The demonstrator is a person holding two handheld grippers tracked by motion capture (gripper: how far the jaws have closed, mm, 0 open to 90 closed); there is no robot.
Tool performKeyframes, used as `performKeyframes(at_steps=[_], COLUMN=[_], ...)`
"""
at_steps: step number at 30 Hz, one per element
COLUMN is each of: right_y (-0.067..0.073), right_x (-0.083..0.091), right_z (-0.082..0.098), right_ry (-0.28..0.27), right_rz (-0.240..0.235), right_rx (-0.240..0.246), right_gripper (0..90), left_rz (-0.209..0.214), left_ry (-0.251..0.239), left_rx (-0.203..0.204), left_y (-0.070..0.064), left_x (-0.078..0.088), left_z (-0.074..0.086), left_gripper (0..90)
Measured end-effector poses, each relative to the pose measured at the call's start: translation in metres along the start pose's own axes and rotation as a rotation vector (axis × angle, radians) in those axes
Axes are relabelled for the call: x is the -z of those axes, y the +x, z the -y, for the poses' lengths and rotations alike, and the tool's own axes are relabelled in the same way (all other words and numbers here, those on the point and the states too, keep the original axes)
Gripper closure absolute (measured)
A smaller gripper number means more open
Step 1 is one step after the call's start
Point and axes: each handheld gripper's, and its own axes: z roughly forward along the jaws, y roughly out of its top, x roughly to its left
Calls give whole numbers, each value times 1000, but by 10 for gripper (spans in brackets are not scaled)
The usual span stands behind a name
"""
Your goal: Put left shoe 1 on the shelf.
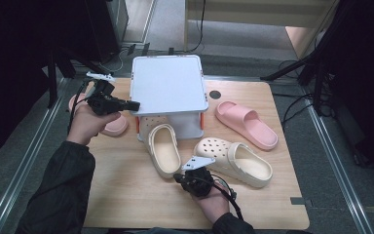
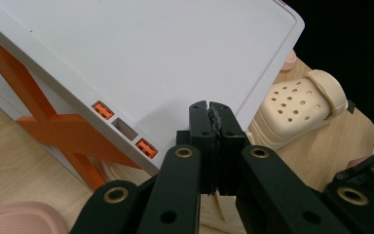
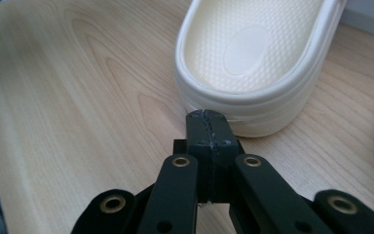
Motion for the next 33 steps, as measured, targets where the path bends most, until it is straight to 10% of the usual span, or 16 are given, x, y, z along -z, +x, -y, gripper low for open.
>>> performKeyframes(at_steps=[33], right_y=[-28], right_x=[-72], right_z=[-90], right_ry=[-103], right_rz=[50], right_rx=[-26], right_gripper=[900], left_rz=[-9], left_ry=[-3], left_rx=[-12], left_y=[-3], left_x=[-1], left_z=[0], left_gripper=[888])
